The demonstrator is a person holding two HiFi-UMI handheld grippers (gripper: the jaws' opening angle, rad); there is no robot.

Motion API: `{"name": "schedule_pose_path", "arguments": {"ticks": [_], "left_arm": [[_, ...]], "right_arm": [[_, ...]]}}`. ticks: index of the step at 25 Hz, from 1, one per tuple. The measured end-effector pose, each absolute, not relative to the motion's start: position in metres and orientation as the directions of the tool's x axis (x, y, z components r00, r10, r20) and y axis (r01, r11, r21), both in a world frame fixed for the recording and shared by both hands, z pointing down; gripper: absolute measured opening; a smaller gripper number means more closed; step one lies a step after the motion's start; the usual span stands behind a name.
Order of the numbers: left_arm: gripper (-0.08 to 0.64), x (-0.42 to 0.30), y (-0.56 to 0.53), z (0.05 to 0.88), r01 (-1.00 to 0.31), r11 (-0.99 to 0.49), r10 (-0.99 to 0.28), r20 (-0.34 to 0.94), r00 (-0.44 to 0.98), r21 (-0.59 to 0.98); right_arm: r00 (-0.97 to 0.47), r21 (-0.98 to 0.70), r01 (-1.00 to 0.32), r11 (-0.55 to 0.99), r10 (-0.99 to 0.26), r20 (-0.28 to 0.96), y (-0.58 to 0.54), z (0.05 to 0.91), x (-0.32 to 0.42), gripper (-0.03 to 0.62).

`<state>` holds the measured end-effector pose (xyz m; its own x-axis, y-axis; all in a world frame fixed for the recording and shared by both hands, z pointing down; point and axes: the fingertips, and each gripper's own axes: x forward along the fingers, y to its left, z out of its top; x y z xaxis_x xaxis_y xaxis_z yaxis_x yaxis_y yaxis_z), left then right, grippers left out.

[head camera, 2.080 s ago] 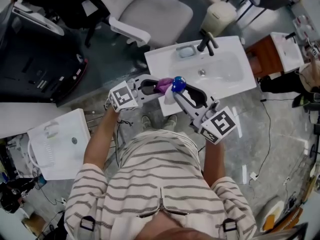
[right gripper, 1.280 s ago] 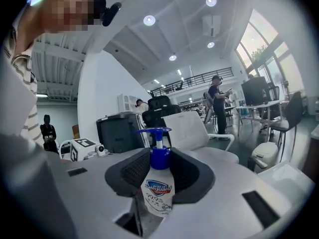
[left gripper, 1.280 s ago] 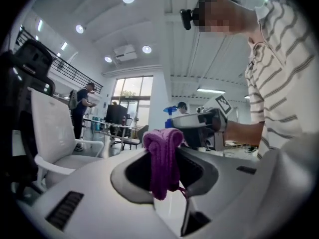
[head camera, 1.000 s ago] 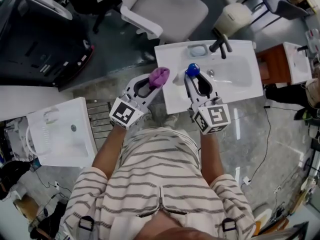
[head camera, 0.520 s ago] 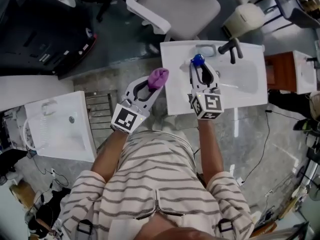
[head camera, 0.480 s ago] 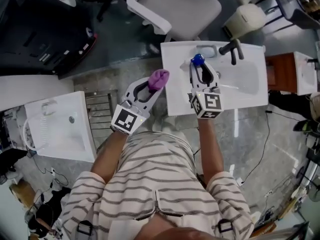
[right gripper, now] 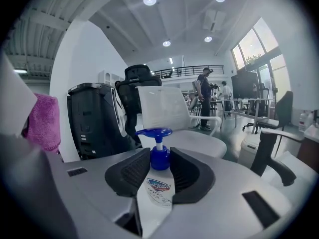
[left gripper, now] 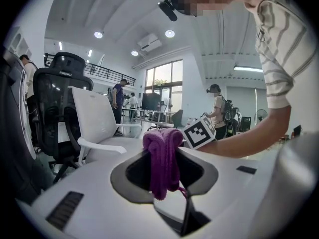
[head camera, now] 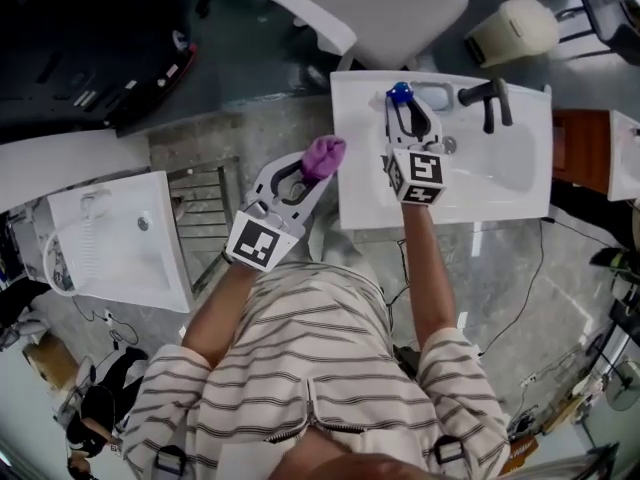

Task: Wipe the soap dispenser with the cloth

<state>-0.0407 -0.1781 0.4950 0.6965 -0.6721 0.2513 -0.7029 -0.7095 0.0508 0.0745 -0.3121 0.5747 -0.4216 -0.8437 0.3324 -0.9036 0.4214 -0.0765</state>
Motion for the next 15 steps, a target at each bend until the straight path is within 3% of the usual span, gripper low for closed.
{"name": "schedule_pose_path", "arguments": {"ticks": [15], "left_arm": [[0.118, -0.038, -0.181, 0.511, -0.722, -0.690, -0.682, 0.287, 0.673, 0.055]], "right_arm": [[-0.439, -0.053, -0.891, 0.450, -0.828, 0.349, -0.321, 0.614, 0.068, 0.137]]}}
